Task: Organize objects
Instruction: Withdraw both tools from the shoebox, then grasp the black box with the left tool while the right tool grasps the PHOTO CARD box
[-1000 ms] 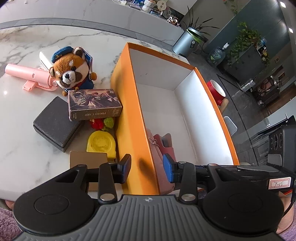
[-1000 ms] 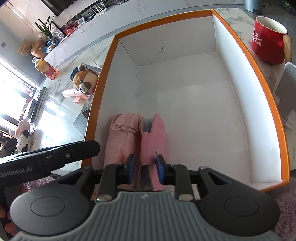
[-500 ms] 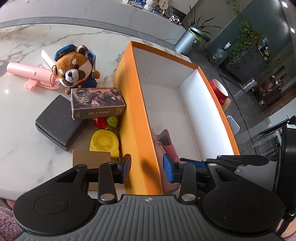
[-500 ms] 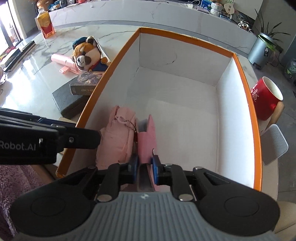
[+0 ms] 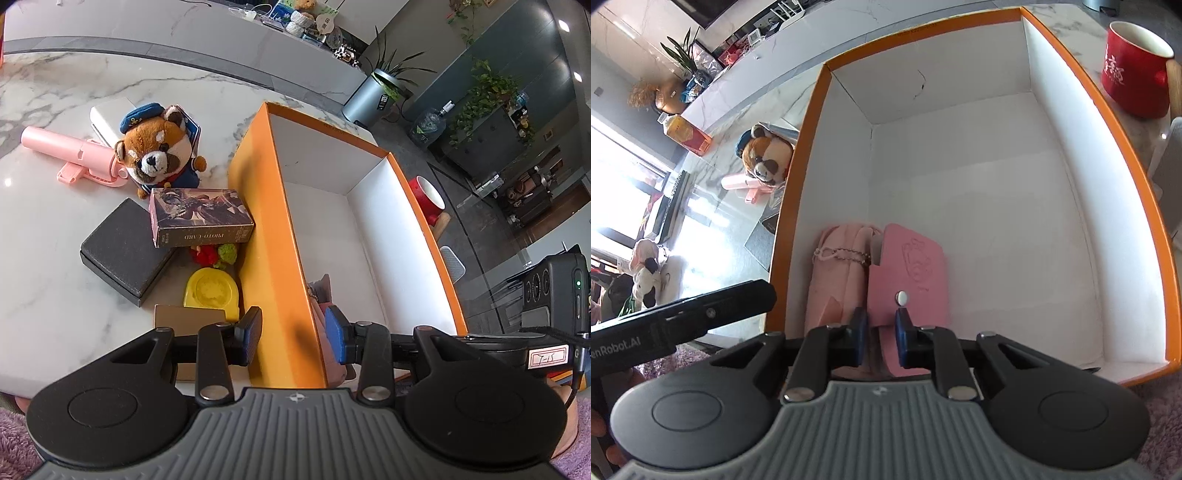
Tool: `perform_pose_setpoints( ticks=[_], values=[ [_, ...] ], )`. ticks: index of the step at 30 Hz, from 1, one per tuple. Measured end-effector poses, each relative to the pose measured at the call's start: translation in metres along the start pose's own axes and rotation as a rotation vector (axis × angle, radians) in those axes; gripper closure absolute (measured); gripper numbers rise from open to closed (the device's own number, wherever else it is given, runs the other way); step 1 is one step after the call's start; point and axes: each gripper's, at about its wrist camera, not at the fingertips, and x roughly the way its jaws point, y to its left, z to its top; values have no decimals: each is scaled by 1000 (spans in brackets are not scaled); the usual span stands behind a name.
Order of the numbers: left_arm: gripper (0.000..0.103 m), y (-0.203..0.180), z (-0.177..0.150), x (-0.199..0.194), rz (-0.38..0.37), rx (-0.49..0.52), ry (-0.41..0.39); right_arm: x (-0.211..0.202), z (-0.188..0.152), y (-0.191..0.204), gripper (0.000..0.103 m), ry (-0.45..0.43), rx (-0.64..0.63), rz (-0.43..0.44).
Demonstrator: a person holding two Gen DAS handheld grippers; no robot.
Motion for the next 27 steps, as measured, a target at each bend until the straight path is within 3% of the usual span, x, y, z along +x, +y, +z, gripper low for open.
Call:
perform_pose_setpoints(
  ticks=[7,13,17,22,25,27],
  values=[
    [60,3,1,-17,-5,3,-34,-8,1,8,83,-33,-39,-19],
    [60,12,-1,-35,43,48,-51,-18,1,19,83,-76,-108,-14],
    [60,21,1,-44,104,127,-55,-28,6,40,83,-121,-239,-11],
    [59,34,10,-43,181,248,-31,-29,16,77,70,-140,-429,-6],
    [52,40,15,-34,211,317,-19,-19,22,101,67,-135,-563,-32],
    [45,43,17,-25,228,372,-10,-8,24,116,60,-124,-665,-52]
  ],
)
